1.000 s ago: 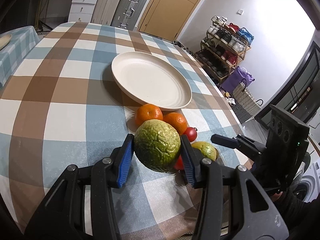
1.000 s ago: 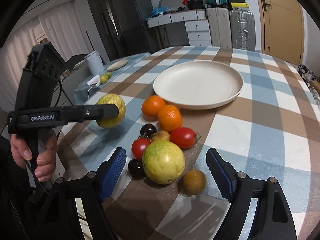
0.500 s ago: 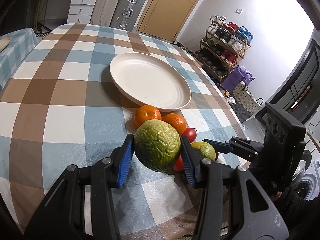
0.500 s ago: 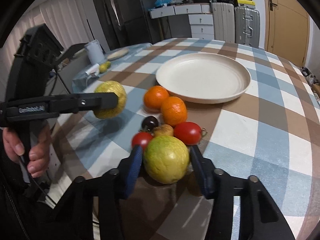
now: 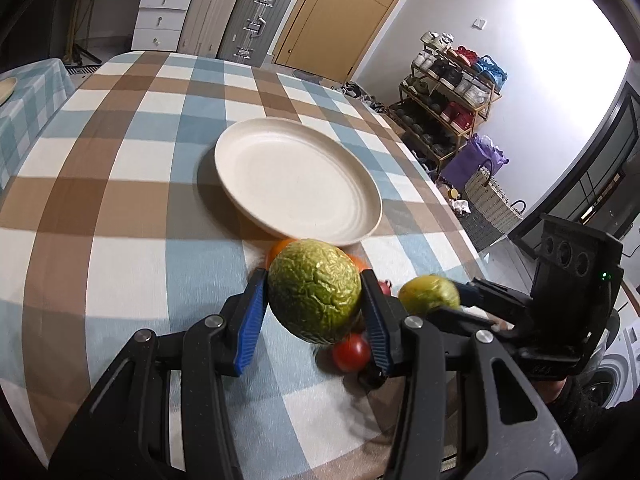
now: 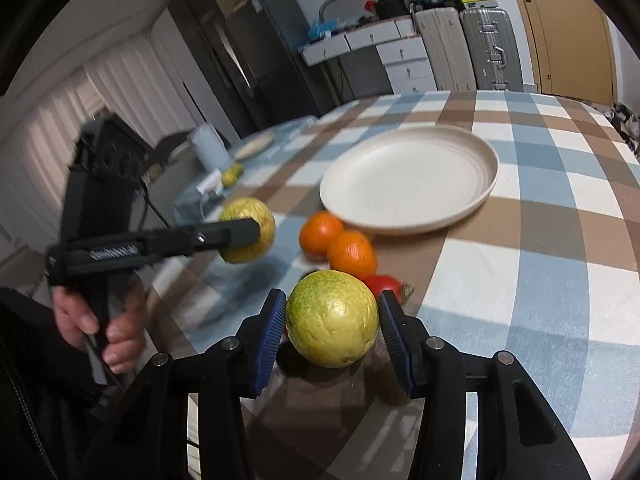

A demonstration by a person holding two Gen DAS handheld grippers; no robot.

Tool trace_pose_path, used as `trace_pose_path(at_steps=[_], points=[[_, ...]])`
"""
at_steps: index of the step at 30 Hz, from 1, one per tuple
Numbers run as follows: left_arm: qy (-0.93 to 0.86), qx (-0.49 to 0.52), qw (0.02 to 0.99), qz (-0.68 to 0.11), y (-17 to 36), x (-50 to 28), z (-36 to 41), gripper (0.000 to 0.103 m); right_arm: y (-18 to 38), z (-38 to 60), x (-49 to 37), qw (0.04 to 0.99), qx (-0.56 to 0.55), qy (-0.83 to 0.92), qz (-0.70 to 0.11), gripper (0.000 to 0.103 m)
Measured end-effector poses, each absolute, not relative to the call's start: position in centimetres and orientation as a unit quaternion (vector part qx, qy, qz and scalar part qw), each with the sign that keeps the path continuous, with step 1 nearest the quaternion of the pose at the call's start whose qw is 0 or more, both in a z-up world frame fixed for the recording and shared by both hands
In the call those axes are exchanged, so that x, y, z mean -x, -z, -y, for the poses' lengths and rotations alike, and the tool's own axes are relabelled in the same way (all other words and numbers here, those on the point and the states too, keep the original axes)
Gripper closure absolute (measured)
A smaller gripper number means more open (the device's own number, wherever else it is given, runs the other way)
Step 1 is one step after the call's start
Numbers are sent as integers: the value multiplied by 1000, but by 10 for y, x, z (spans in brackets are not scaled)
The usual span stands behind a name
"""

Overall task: Organize fruits
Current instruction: 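Carry both green fruits onto the cream plate and lower them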

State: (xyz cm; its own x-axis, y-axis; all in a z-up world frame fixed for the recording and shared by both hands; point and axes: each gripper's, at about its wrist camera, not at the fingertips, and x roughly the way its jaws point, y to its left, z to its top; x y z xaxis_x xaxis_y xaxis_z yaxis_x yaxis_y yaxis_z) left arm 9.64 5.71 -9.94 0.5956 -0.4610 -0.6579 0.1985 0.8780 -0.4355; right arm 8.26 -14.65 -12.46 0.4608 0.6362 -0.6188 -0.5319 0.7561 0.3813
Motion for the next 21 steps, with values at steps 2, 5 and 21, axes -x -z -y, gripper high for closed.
trace_pose_path(at_steps=[2, 5, 21], points=[[185, 156, 880, -409, 94, -106, -58, 60, 115, 153, -87, 859, -82, -342, -371, 54], [182, 150, 883, -406, 85, -121, -57, 60, 103, 156, -97, 865, -91, -341, -357, 54], [172, 135, 882, -419, 75, -245, -46, 60, 77, 156, -206, 873, -105, -322, -350, 54]])
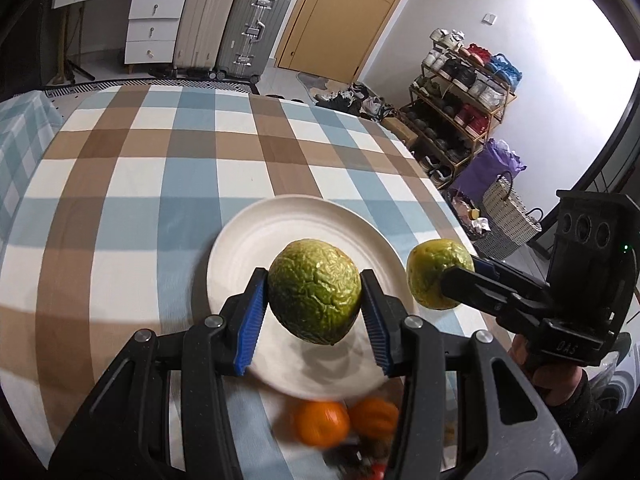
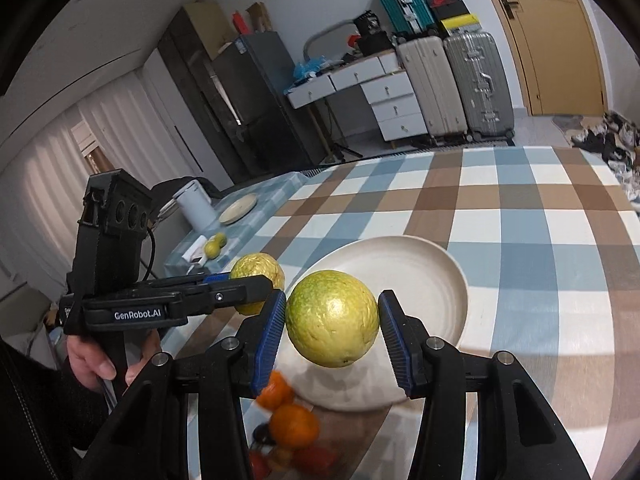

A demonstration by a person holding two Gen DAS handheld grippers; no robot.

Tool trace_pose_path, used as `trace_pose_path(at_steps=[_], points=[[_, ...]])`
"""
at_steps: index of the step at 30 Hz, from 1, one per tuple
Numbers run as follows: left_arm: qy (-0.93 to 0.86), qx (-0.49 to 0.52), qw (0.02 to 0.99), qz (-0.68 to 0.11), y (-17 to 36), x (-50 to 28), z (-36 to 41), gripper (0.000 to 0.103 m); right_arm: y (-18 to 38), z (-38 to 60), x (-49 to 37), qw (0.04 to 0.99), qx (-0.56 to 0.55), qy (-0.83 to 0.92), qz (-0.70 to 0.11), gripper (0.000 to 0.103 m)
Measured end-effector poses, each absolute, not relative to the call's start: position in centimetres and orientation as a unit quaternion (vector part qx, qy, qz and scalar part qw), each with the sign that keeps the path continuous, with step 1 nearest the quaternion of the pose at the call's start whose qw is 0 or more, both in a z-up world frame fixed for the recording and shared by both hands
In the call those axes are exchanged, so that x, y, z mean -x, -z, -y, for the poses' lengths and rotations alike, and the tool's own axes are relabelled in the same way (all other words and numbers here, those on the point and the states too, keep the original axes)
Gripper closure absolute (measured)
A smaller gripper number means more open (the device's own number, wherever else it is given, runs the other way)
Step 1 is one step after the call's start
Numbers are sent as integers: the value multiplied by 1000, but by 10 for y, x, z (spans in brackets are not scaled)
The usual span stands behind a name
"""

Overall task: Organize fruits
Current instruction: 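Carry both green fruits onto the cream plate and lower them, then open both tools and lift them away from the plate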

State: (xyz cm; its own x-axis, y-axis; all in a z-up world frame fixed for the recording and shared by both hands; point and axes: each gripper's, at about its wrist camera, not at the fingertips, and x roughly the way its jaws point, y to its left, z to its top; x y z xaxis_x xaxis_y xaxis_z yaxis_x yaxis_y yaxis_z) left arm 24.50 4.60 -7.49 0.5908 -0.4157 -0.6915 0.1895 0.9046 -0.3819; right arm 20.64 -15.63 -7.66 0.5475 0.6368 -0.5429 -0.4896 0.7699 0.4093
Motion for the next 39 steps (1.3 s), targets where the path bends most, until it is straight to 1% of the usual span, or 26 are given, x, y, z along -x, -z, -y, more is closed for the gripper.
trace_pose_path(at_steps=[5, 14, 23, 30, 32, 33, 34, 35, 36, 37, 39], points=[[172, 133, 874, -434, 92, -285, -42, 60, 87, 154, -244, 868, -115, -316, -365, 54], [178, 121, 864, -456, 122, -330, -31, 60, 113, 148, -297, 863, -127, -298, -388, 54], [180, 110, 860, -464, 136, -346, -21, 60, 135, 141, -321, 855, -127, -287, -413, 54], [176, 115, 860, -464, 139, -349, -21, 59, 140, 139, -324, 856, -127, -277, -418, 53], [169, 110, 862, -466, 137, -347, -21, 57, 140, 140, -324, 856, -132, -276, -416, 52], [163, 107, 862, -467, 136, -346, -22, 52, 139, 141, -323, 857, -136, -277, -413, 50], [160, 108, 863, -467, 134, -345, -23, 50, 136, 142, -322, 859, -138, -275, -410, 46], [160, 112, 864, -464, 132, -343, -24, 50, 135, 143, -321, 860, -137, -272, -409, 43], [161, 114, 865, -461, 129, -341, -25, 48, 133, 144, -321, 862, -137, -267, -408, 43], [158, 111, 868, -458, 125, -338, -26, 44, 130, 146, -318, 864, -140, -265, -405, 43], [153, 106, 874, -449, 117, -330, -27, 36, 124, 150, -314, 864, -148, -266, -401, 37]])
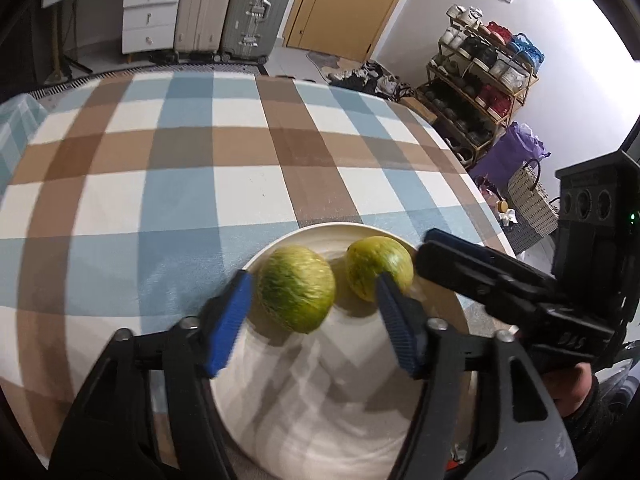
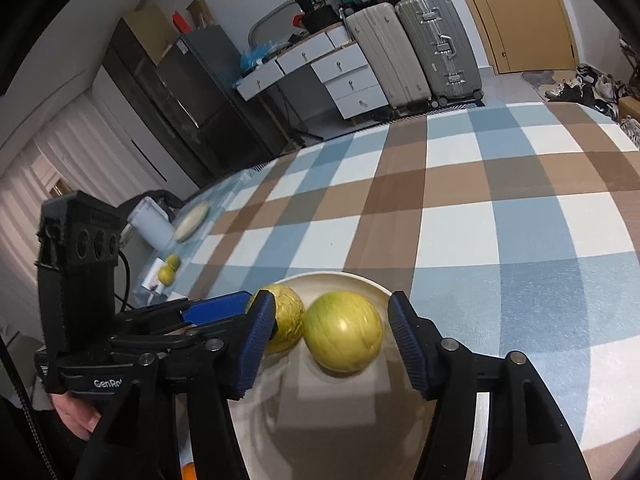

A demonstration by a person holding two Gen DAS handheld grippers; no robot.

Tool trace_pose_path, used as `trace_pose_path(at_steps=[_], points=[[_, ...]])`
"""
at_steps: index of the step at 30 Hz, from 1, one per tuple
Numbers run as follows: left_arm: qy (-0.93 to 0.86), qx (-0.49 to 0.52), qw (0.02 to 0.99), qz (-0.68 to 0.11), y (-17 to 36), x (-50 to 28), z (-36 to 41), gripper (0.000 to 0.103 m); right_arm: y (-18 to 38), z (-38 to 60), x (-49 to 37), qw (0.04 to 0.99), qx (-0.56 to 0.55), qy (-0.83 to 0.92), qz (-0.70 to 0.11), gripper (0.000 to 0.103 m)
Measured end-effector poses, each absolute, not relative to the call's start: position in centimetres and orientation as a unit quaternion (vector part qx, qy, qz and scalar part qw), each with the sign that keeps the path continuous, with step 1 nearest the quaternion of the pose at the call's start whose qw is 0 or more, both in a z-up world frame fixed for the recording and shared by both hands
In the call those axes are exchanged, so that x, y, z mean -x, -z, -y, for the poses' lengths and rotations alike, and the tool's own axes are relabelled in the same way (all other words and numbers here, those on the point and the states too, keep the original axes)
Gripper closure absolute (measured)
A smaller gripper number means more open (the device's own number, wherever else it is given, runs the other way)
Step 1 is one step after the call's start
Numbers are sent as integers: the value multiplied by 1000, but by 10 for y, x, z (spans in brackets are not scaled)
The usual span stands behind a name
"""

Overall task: Organize fruits
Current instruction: 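Open both tools and lift them away from the plate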

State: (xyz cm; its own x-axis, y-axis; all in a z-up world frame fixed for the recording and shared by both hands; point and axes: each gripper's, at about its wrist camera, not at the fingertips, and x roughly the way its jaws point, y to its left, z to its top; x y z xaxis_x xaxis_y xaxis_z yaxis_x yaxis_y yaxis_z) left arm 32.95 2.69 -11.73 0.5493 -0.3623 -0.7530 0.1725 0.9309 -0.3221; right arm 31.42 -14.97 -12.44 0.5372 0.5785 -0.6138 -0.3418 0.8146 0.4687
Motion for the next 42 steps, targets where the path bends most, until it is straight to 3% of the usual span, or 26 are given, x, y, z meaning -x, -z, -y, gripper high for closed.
trace_pose_path(at_steps=[3, 11, 17, 21, 42], points=[[144, 99, 882, -438, 105, -315, -28, 28, 112, 157, -302, 871, -153, -261, -386, 28], [116, 76, 904, -403, 67, -259, -23, 21, 73, 174, -248, 895, -145, -242, -345, 3], [106, 73, 915, -383, 45, -212, -20, 14, 49, 181, -201, 914, -128, -229, -311, 0], [101, 76, 920, -371, 36, -180, -19, 3, 39, 182, -170, 921, -117, -231, -292, 0], [81, 77, 927, -358, 59, -56, -8, 1, 65, 172, -54, 924, -57, -235, -297, 0]])
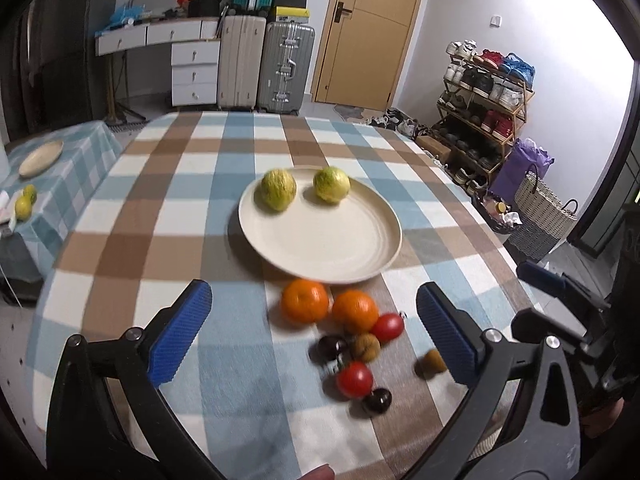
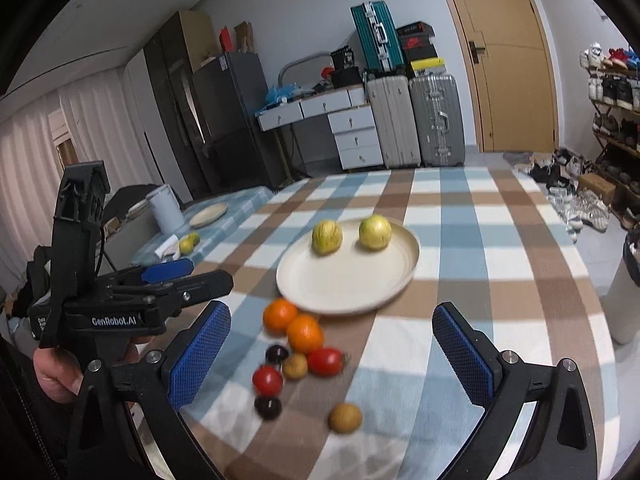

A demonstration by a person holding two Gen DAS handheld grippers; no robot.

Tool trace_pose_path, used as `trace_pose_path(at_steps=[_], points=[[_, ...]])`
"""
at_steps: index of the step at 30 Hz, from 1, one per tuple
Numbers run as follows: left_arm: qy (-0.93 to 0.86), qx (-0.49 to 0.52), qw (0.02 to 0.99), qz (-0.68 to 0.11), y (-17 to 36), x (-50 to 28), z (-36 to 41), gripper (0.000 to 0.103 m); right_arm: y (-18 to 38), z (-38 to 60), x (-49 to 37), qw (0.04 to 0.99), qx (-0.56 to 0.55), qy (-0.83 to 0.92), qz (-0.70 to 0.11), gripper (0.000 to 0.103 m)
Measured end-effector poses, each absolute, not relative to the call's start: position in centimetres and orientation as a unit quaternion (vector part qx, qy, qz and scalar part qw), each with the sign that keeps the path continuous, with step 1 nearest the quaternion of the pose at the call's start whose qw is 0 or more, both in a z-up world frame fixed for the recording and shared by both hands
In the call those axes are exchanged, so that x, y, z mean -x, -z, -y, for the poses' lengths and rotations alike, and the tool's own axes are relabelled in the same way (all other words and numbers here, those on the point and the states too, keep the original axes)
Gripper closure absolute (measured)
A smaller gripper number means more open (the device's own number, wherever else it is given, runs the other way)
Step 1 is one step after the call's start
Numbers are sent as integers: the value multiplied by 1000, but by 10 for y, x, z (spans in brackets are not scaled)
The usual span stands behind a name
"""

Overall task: Organize fruits
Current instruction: 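Open both tools and lift them away from the plate, then grasp the round tan fruit with the right tool while the left tool grasps the red tomato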

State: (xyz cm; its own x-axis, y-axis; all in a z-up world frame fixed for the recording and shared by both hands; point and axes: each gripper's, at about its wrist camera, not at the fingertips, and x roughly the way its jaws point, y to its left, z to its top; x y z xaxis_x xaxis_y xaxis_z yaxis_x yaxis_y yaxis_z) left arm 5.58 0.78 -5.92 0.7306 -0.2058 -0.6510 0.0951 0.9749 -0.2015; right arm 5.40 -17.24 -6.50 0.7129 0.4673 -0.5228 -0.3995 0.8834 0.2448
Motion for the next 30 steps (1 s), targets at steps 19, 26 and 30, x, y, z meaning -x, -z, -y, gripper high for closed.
trace_pose_path(at_steps=[19, 26, 30], points=[[80, 108, 898, -418, 123, -53, -20, 1, 134, 171, -37, 898, -61, -228, -373, 6], [83, 113, 892, -430, 134, -59, -21, 1, 151, 169, -45, 886, -63, -233, -395, 32], [93, 117, 886, -438, 137, -62, -19, 1, 154, 168, -46, 885, -61, -236, -396, 39]])
